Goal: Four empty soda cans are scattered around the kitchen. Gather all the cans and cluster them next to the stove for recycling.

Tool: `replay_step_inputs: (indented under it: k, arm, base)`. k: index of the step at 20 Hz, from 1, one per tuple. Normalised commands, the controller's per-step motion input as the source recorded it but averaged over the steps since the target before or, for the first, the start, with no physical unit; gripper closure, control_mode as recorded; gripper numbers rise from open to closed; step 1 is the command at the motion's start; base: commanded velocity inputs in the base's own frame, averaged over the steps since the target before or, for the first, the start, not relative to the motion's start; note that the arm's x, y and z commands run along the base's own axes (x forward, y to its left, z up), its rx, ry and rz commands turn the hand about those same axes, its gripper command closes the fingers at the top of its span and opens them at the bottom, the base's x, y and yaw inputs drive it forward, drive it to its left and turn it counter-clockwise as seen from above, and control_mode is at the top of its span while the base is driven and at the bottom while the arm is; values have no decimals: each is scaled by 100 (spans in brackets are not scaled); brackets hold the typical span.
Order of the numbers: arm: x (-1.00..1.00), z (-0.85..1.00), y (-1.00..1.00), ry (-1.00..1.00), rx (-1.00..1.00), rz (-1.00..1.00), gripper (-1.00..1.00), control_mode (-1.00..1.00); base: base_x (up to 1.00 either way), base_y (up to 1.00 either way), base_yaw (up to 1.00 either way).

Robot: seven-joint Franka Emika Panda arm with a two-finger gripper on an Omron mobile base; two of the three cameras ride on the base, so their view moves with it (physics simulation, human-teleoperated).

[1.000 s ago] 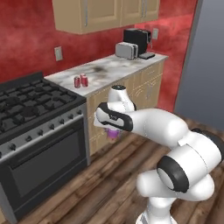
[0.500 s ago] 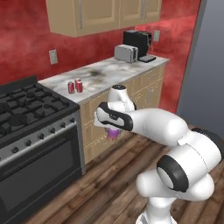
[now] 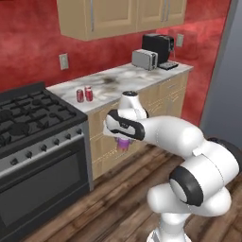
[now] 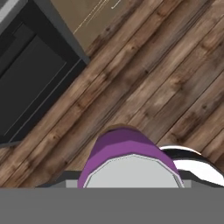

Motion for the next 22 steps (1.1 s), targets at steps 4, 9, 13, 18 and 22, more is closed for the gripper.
replay_step_inputs:
  k: [4, 9, 13, 18, 22]
  arm:
    - [0, 0, 0, 0, 0, 0, 100, 100]
    - [0, 0, 0, 0, 0, 0, 100, 100]
    - [0, 0, 0, 0, 0, 0, 100, 100]
    - [0, 0, 0, 0, 0, 0, 100, 100]
    - [0, 0, 0, 0, 0, 0, 100, 100]
  base:
    - [47, -20, 25]
    - [49, -24, 22]
    - [51, -27, 18]
    - [51, -27, 19]
    - [53, -24, 24]
